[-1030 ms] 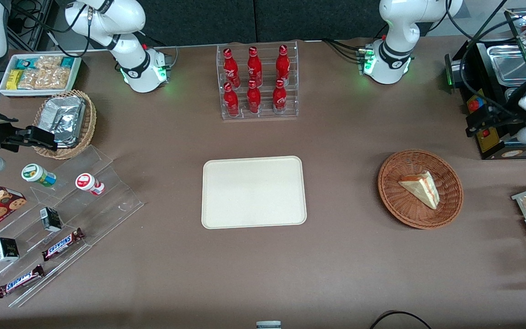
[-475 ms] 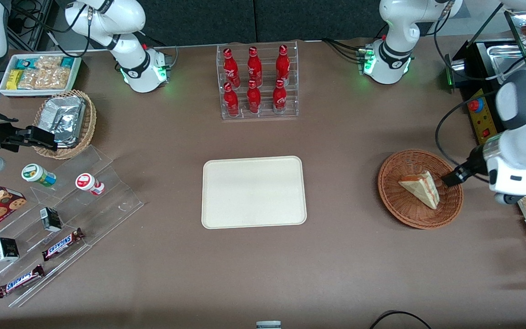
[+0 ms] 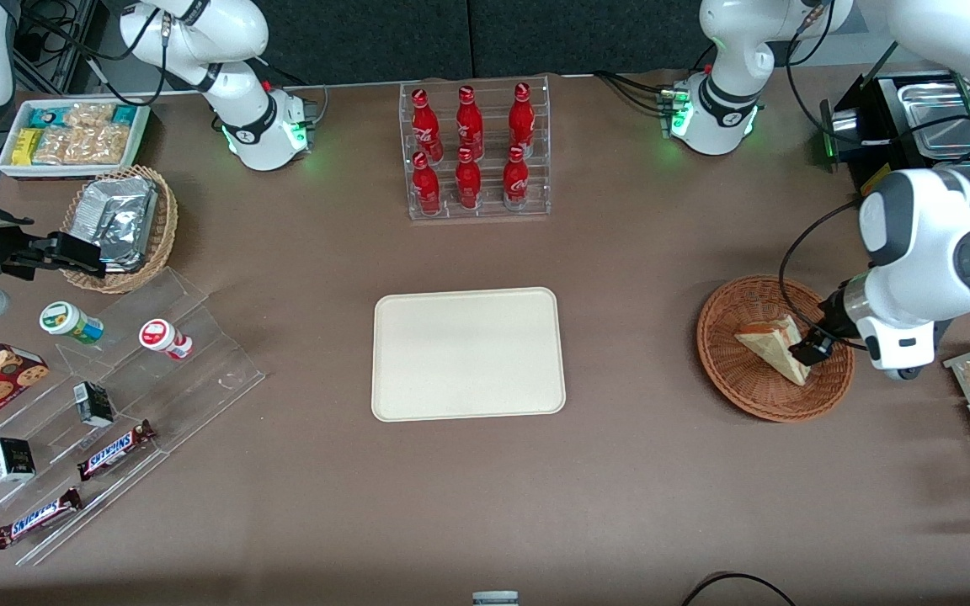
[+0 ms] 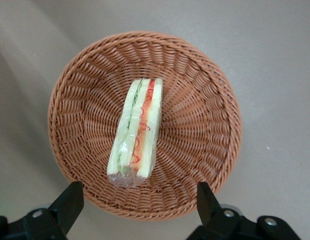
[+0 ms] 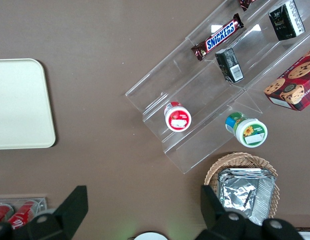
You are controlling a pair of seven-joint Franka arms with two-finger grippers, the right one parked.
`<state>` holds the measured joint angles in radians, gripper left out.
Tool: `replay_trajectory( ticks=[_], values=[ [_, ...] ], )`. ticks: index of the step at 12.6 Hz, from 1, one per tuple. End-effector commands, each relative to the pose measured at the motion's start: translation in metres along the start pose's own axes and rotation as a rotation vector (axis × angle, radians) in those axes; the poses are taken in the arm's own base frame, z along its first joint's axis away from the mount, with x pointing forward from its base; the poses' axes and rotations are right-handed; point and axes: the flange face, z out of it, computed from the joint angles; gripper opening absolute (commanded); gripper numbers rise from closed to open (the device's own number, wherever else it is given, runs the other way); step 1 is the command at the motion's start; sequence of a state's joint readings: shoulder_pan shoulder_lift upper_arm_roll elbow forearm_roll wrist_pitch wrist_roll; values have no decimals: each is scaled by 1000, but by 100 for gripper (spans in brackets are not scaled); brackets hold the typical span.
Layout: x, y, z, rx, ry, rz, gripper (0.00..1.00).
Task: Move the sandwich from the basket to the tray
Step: 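Lower the left gripper and close it on the sandwich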
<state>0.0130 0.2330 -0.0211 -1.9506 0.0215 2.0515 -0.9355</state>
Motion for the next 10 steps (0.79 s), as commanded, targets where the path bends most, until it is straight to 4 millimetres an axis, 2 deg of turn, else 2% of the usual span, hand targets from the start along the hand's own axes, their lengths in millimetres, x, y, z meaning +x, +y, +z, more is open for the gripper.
replay_trajectory(
  ticks=[1,4,10],
  values=[
    [7,-11,32,17,-3,-51,100],
    [13,-21,65,5,-1,-68,100],
    [18,-4,136,-23,12,-72,100]
  ],
)
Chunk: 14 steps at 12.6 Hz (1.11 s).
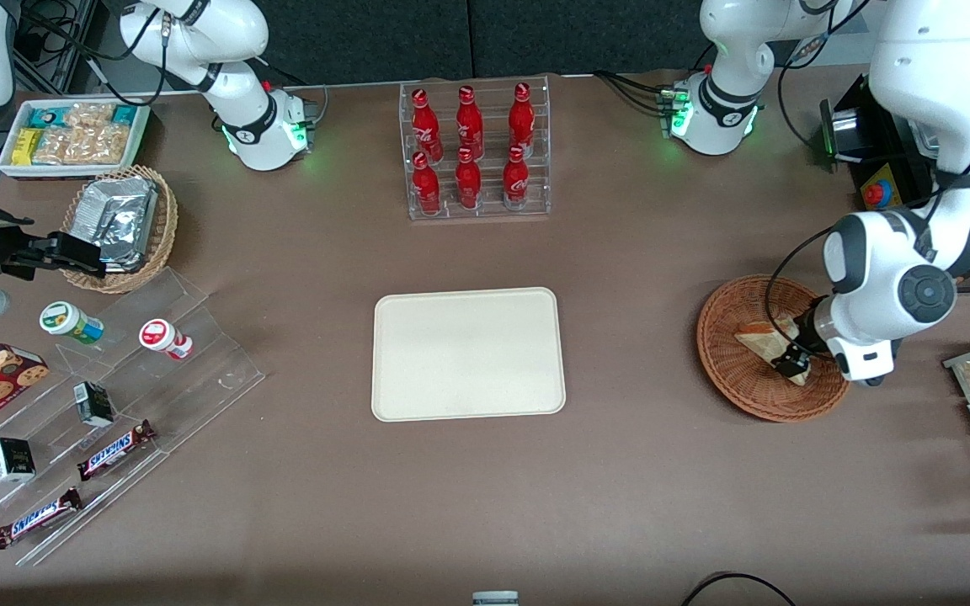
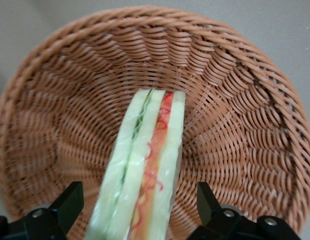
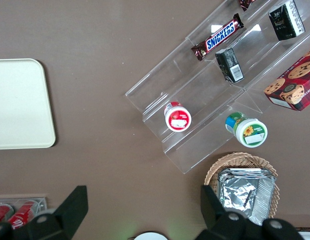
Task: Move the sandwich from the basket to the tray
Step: 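Lower the left gripper and close it on the sandwich, then lift the sandwich and carry it over the cream tray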
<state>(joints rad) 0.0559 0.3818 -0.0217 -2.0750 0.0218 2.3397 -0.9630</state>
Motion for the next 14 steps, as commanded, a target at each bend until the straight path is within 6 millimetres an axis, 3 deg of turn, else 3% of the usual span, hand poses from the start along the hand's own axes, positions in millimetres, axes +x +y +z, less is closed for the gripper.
replay_trajectory(
  ticks=[1,2,3,4,5,7,10,12,14],
  values=[
    [-3,7,29,-13,17,-5,91],
    [-3,7,29,-15,20,2,49],
    [-5,9,27,-15,20,13,24],
    [-8,11,21,-18,22,24,7],
    [-11,16,6,-12,22,37,0],
    [-12,31,-37,30,-3,77,0],
    [-49,78,-115,106,-35,180,0],
    [-91,107,-158,98,-28,246,0],
    [-153,137,-178,71,1,333,0]
  ],
)
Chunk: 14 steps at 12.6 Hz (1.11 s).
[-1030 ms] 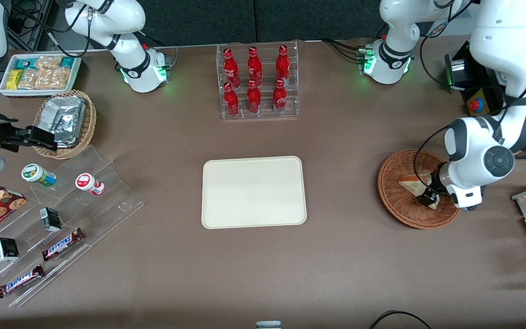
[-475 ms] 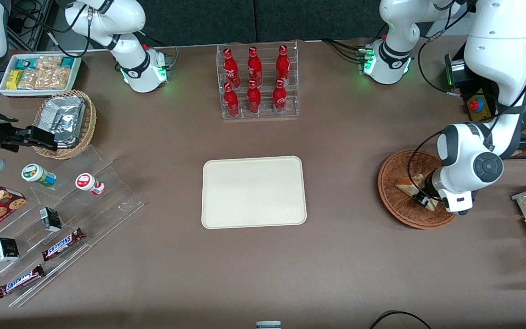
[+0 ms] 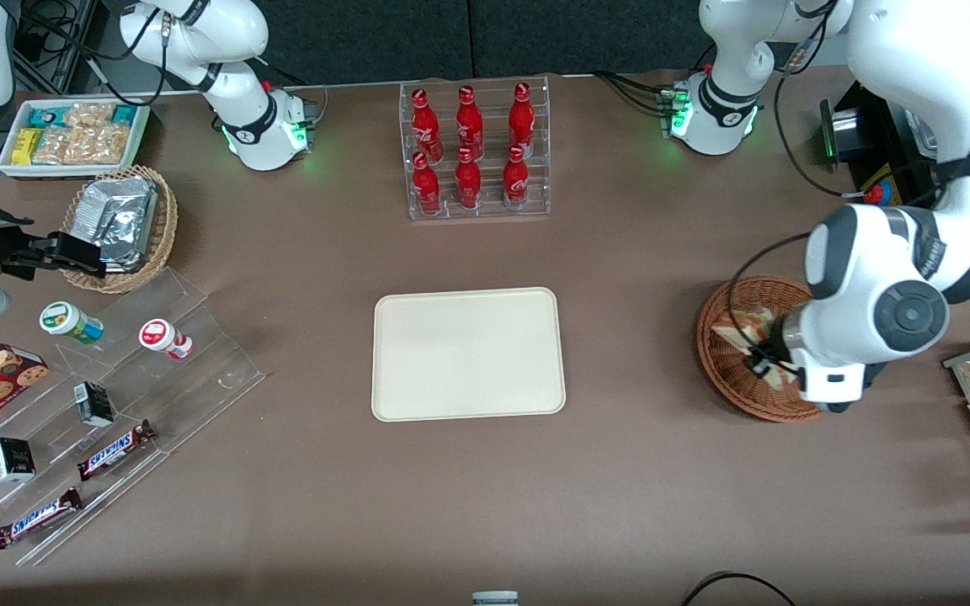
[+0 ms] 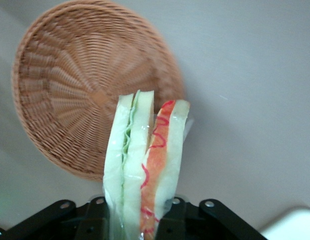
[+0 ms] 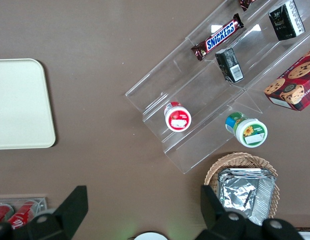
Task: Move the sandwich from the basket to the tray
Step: 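Lift the sandwich and carry it over the cream tray, then lower the sandwich onto the tray and open the left gripper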
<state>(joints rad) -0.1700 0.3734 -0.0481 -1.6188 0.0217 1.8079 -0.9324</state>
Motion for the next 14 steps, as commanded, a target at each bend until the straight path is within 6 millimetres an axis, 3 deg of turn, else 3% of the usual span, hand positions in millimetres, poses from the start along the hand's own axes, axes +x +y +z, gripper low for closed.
replay_trajectory(
  ticks=[1,3,5,8,10,14],
  values=[
    [-63,50,-15,2,24,107,0],
    [-110,81,-19,-4,47,206,0],
    [-157,113,-2,11,54,297,0],
    [-217,179,37,-4,88,415,0],
    [-234,208,61,-52,108,452,0],
    [-269,228,90,-100,93,641,0]
  ],
)
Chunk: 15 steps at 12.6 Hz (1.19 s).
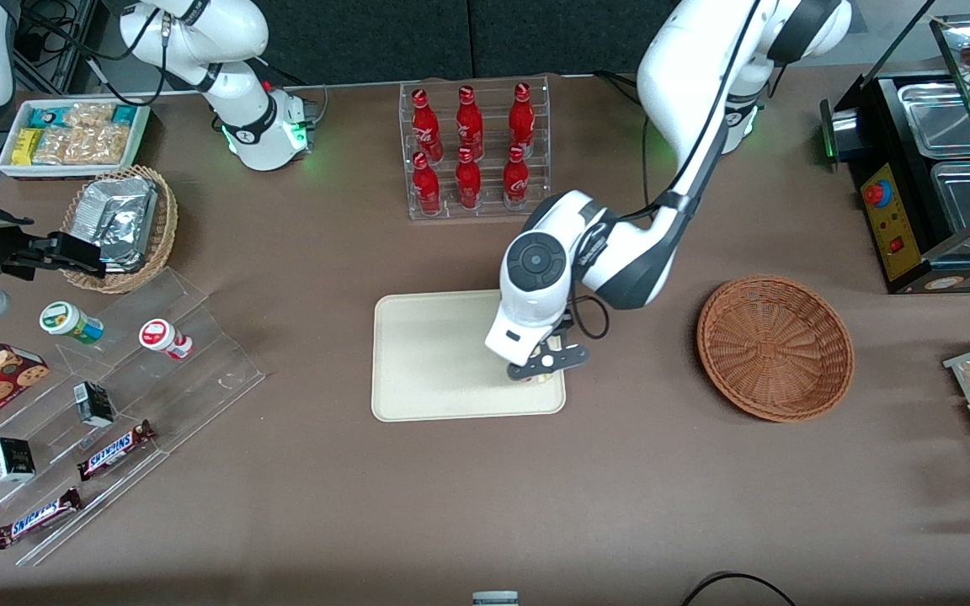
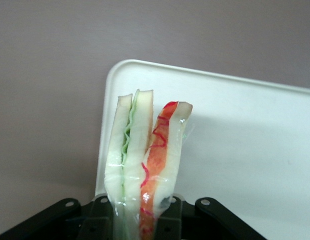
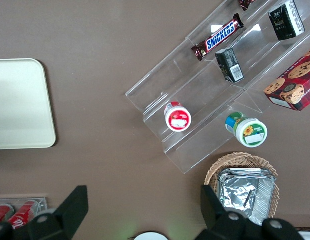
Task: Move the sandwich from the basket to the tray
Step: 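Lower the sandwich onto the tray and open the left gripper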
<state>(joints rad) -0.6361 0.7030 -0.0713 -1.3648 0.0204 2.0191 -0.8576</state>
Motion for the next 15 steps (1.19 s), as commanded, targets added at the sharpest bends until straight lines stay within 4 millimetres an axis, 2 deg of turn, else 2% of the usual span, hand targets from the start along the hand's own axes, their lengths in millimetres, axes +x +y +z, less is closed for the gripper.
replay_trajectory(
  ticks=[1,3,5,9,10,11,12,13,15],
  values=[
    [-12,23,9,-40,-22,102,0],
    [-15,36,30,-111,-26,90,0],
    [-31,52,53,-130,-36,114,0],
    [-31,55,103,-121,-43,107,4],
    [-31,55,108,-126,-35,103,6],
    [-32,55,109,-124,-35,103,13],
    [-33,56,108,-125,-36,100,44],
    [-33,56,105,-125,-32,102,99],
    [-30,54,84,-129,-20,97,100]
  ],
)
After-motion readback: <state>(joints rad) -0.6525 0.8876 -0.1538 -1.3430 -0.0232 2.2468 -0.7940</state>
